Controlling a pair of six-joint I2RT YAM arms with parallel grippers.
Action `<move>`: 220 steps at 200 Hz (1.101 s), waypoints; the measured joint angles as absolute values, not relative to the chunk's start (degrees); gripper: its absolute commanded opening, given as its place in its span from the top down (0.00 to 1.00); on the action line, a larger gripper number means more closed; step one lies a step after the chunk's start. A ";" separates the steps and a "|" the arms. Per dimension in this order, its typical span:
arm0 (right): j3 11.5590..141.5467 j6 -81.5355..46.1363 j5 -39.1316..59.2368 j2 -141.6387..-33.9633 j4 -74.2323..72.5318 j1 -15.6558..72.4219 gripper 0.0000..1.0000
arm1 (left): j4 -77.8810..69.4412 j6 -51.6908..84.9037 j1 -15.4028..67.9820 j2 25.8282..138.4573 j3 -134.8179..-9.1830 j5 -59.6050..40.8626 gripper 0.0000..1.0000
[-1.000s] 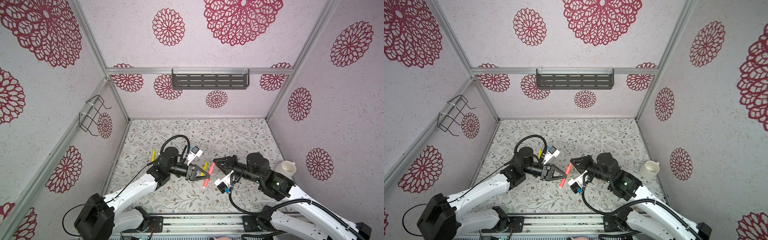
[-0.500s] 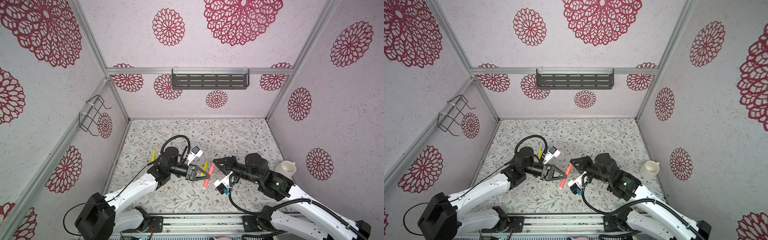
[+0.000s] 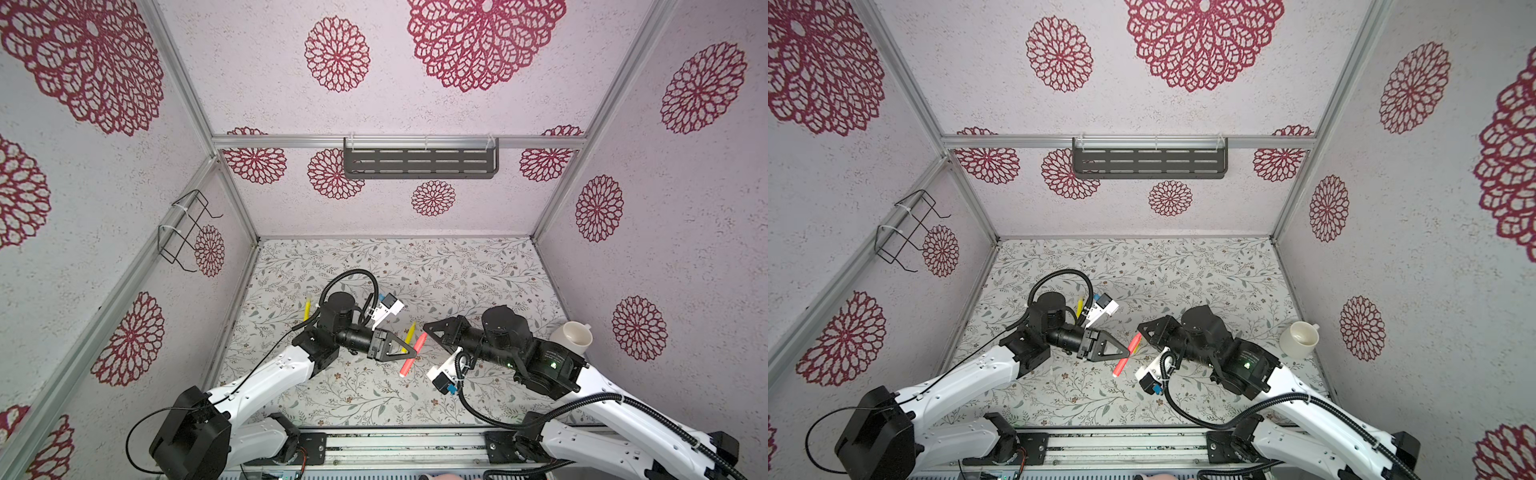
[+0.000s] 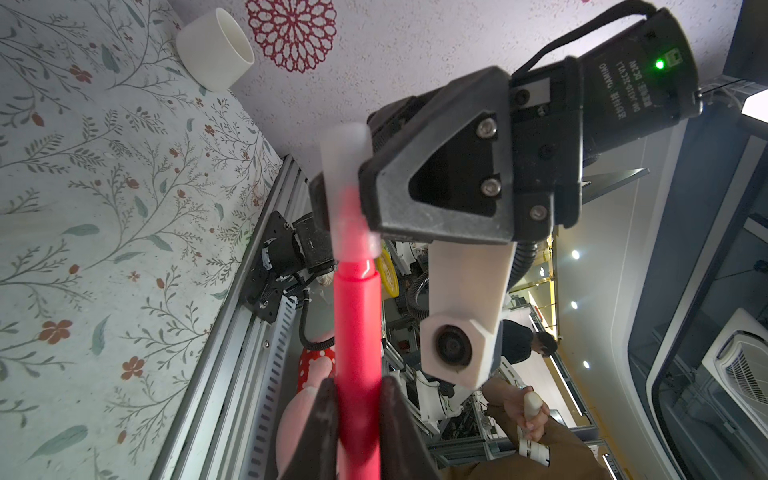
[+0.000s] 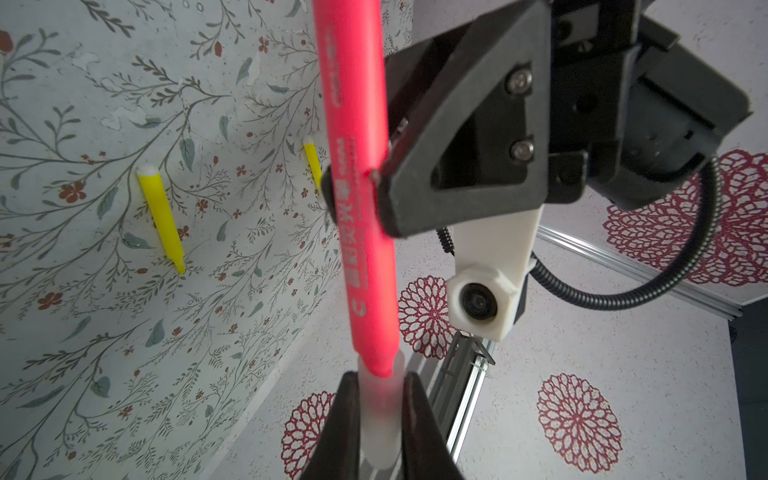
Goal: Insert the pens into the pen caps
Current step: 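Push the translucent cap down onto the pink highlighter tip with the right gripper, then open the right gripper and draw it back from the capped highlighter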
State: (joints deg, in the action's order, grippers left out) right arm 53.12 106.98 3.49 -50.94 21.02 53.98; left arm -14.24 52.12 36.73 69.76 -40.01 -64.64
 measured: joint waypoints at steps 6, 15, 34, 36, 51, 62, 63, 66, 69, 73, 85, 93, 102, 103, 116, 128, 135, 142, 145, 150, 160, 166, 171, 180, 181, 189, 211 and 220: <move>53.12 107.00 3.18 -51.00 21.15 54.19 1.00 | -14.09 52.12 36.69 69.76 -40.01 -64.60 1.00; 53.12 107.02 2.63 -51.07 21.32 54.52 1.00 | -13.89 52.14 36.62 69.76 -40.01 -64.51 1.00; 53.08 107.07 1.15 -51.11 21.45 55.51 1.00 | -13.61 52.12 36.47 69.63 -40.01 -64.36 1.00; 53.04 107.04 0.99 -51.11 21.41 55.61 1.00 | -13.54 52.12 36.45 69.56 -40.01 -64.34 1.00; 52.77 107.00 -0.21 -51.09 20.82 56.45 1.00 | -12.75 52.10 36.32 69.06 -40.01 -64.12 1.00; 52.42 106.96 -1.19 -51.09 20.12 57.08 1.00 | -12.40 52.07 36.16 68.79 -40.01 -64.03 1.00; 52.40 106.96 -1.28 -51.09 20.05 57.12 1.00 | -12.38 52.07 36.14 68.77 -40.01 -64.01 1.00; 52.25 106.96 -1.54 -51.07 19.77 57.28 1.00 | -12.34 52.07 36.10 68.73 -40.01 -64.01 1.00; 52.10 106.94 -1.80 -51.07 19.49 57.43 1.00 | -12.23 52.05 36.03 68.69 -40.01 -63.99 1.00; 51.83 106.94 -2.17 -51.03 19.03 57.65 1.00 | -12.12 52.05 35.97 68.62 -40.01 -64.01 1.00; 50.96 106.87 -3.42 -50.89 17.52 58.37 1.00 | -11.86 52.07 35.77 68.53 -39.97 -63.99 1.00; 50.37 106.85 -4.23 -50.78 16.73 58.83 1.00 | -11.70 52.05 35.70 68.51 -39.90 -63.96 1.00; 49.78 106.72 -5.10 -50.68 15.84 59.40 1.00 | -11.64 52.07 35.66 68.49 -39.75 -63.99 1.00; 49.69 106.67 -5.23 -50.68 15.75 59.46 1.00 | -11.64 52.07 35.68 68.49 -39.72 -63.96 1.00; 49.21 106.39 -6.13 -50.65 15.00 60.03 1.00 | -11.64 52.07 35.66 68.49 -39.55 -63.99 1.00; 49.15 106.06 -6.46 -50.65 14.96 60.25 1.00 | -11.66 52.05 35.59 68.47 -39.42 -63.99 1.00; 49.15 105.82 -6.50 -50.65 14.96 60.27 0.95 | -11.68 52.01 35.53 68.47 -39.40 -64.01 1.00; 49.15 105.43 -6.50 -50.61 14.92 60.27 0.86 | -11.73 51.92 35.46 68.47 -39.40 -64.03 1.00; 49.15 105.38 -6.50 -50.59 14.92 60.27 0.83 | -11.73 51.88 35.44 68.47 -39.40 -64.03 1.00; 49.15 105.19 -6.50 -50.54 14.94 60.27 0.78 | -11.75 51.83 35.38 68.47 -39.40 -64.03 1.00; 49.15 104.79 -6.13 -50.52 14.98 60.27 0.63 | -12.01 51.64 35.33 68.47 -39.40 -63.61 1.00; 49.15 104.44 -4.45 -50.54 15.33 60.73 0.44 | -12.97 51.44 35.20 68.49 -39.44 -62.33 1.00; 49.15 103.68 -3.44 -50.59 15.79 61.43 0.03 | -13.58 51.22 34.85 68.51 -39.55 -61.28 1.00; 49.12 103.39 -1.39 -50.63 16.56 62.74 0.01 | -14.63 51.03 33.98 68.49 -39.70 -59.99 1.00; 49.12 103.24 -1.06 -50.65 16.64 62.94 0.01 | -14.79 50.94 33.89 68.49 -39.72 -59.77 1.00; 49.12 102.85 0.34 -50.68 16.91 63.59 0.01 | -15.62 50.70 33.41 68.53 -39.83 -58.87 1.00; 49.15 101.45 2.44 -50.65 16.78 63.92 0.01 | -16.82 50.46 32.88 68.73 -39.88 -57.43 1.00; 49.15 100.77 2.98 -50.61 16.58 63.92 0.01 | -17.04 50.33 32.88 68.88 -39.88 -57.19 1.00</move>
State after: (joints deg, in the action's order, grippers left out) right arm 49.15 100.77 2.98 -50.61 16.58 63.92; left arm -17.04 50.33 32.88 68.88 -39.88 -57.19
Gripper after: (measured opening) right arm 0.987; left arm 0.163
